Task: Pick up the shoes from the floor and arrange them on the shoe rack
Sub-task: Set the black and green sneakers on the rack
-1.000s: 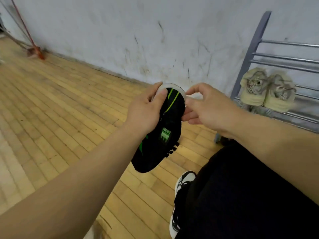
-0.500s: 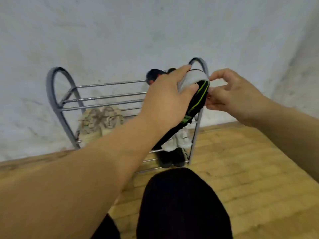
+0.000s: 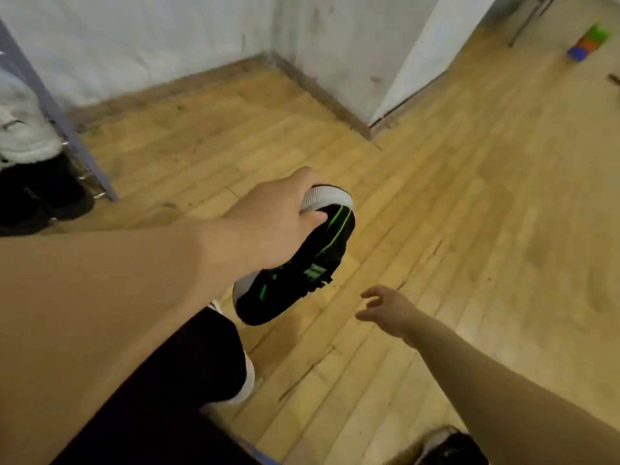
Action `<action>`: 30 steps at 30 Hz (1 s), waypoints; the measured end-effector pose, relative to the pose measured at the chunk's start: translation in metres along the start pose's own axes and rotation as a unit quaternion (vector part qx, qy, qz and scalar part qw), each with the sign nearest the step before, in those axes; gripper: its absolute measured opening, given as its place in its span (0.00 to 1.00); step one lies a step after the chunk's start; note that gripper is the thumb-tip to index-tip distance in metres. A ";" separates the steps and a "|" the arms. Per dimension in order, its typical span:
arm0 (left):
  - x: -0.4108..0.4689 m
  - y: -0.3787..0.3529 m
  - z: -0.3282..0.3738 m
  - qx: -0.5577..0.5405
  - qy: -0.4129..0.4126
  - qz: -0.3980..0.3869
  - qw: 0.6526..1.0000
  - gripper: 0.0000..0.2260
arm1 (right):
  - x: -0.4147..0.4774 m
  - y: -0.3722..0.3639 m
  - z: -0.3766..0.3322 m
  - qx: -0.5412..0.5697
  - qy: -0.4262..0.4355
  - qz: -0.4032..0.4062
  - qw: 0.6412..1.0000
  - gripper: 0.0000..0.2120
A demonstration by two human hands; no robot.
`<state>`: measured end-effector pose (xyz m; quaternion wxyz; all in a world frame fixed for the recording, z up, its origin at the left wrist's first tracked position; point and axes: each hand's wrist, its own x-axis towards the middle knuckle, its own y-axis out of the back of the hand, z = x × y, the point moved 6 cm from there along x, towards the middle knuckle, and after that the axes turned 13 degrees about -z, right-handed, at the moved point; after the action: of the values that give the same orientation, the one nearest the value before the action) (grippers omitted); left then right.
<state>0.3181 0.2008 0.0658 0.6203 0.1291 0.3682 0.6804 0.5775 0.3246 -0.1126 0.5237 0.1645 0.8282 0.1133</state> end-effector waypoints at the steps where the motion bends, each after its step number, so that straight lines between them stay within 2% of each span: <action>1: 0.004 -0.013 0.002 0.003 -0.001 -0.018 1.000 0.15 | 0.007 -0.011 0.035 -0.013 -0.040 -0.011 0.999 0.28; 4: 0.011 -0.047 0.010 0.023 -0.009 -0.075 0.997 0.14 | 0.011 -0.042 0.112 -0.032 -0.131 -0.042 0.990 0.31; 8: 0.023 -0.079 0.028 0.018 -0.019 -0.119 0.993 0.15 | 0.000 -0.064 0.190 -0.012 -0.211 -0.033 0.977 0.36; 15: 0.032 -0.113 0.053 0.005 -0.031 -0.159 0.987 0.15 | -0.036 -0.104 0.264 -0.029 -0.311 0.046 0.949 0.43; 18: 0.031 -0.119 0.058 0.005 -0.034 -0.166 0.986 0.16 | -0.053 -0.118 0.277 0.014 -0.345 0.108 0.932 0.37; 20: 0.029 -0.121 0.058 0.012 -0.032 -0.173 0.984 0.15 | -0.063 -0.123 0.281 0.049 -0.357 0.149 0.921 0.31; 23: 0.026 -0.122 0.059 0.027 -0.038 -0.179 0.983 0.16 | -0.064 -0.140 0.283 0.082 -0.340 0.133 0.927 0.32; 27: 0.023 -0.118 0.054 0.040 -0.037 -0.169 0.984 0.17 | -0.055 -0.160 0.278 0.037 -0.321 0.093 0.942 0.34; 30: 0.022 -0.110 0.049 0.049 -0.029 -0.151 0.987 0.17 | -0.056 -0.157 0.256 0.086 -0.298 0.127 0.942 0.30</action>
<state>0.4269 0.2339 0.0206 0.7190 0.1216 0.3982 0.5565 0.8072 0.1624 -0.2322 0.7115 0.3393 0.6130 0.0529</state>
